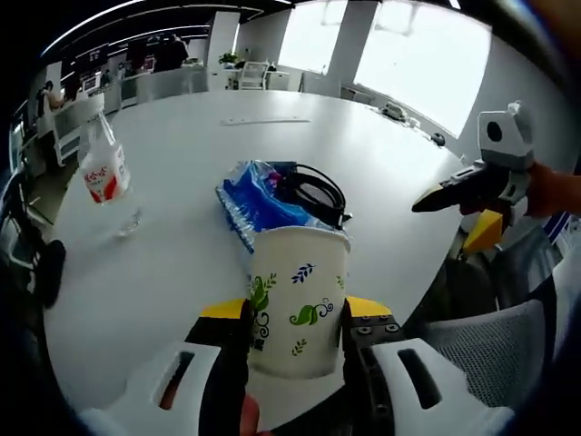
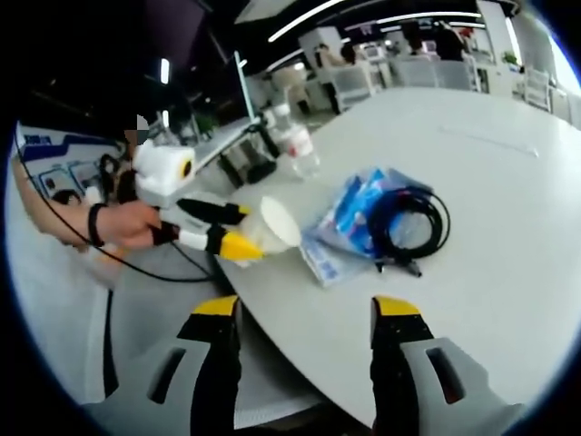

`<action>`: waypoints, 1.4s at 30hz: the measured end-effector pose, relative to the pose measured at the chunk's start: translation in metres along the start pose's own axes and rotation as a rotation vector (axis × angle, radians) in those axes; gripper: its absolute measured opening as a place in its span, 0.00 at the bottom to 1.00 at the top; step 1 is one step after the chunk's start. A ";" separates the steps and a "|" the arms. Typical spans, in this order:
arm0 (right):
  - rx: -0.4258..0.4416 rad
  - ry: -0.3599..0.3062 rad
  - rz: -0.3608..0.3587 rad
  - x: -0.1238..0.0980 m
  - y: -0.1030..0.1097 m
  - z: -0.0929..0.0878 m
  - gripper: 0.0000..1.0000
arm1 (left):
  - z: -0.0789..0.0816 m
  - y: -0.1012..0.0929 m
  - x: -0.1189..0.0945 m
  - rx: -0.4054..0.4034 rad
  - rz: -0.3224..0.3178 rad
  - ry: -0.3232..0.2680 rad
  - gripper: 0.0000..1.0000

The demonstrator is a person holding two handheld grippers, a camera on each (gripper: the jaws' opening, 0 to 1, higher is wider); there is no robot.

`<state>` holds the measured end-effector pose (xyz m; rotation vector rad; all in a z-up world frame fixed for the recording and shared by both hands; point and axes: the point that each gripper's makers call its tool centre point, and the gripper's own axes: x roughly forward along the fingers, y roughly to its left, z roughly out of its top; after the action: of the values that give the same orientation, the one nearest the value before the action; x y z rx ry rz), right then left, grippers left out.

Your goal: Arrange the tabletop items into an orderly group along one side of the table until the central work area is clear of visible clutter.

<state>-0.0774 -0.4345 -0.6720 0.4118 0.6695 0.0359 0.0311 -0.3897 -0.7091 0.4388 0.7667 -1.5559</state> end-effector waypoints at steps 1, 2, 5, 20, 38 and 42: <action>-0.002 0.000 0.002 0.000 0.001 0.000 0.56 | 0.000 -0.002 0.001 0.007 -0.006 0.002 0.39; -0.003 0.000 0.005 0.001 0.001 0.001 0.55 | 0.000 -0.006 0.002 0.016 -0.011 0.005 0.39; -0.004 -0.001 0.012 0.002 0.003 0.001 0.55 | 0.000 -0.013 0.004 0.033 -0.025 0.009 0.39; 0.021 -0.022 0.069 0.011 0.019 0.003 0.48 | -0.005 -0.051 0.010 0.164 -0.086 0.042 0.39; 0.061 -0.025 0.162 0.021 0.045 0.000 0.35 | 0.001 -0.092 0.014 0.406 -0.157 0.060 0.39; 0.082 -0.030 0.177 0.021 0.047 0.000 0.31 | 0.001 -0.098 0.014 0.463 -0.172 0.064 0.39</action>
<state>-0.0562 -0.3877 -0.6661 0.5487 0.6053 0.1704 -0.0670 -0.4011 -0.6971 0.7802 0.4968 -1.8935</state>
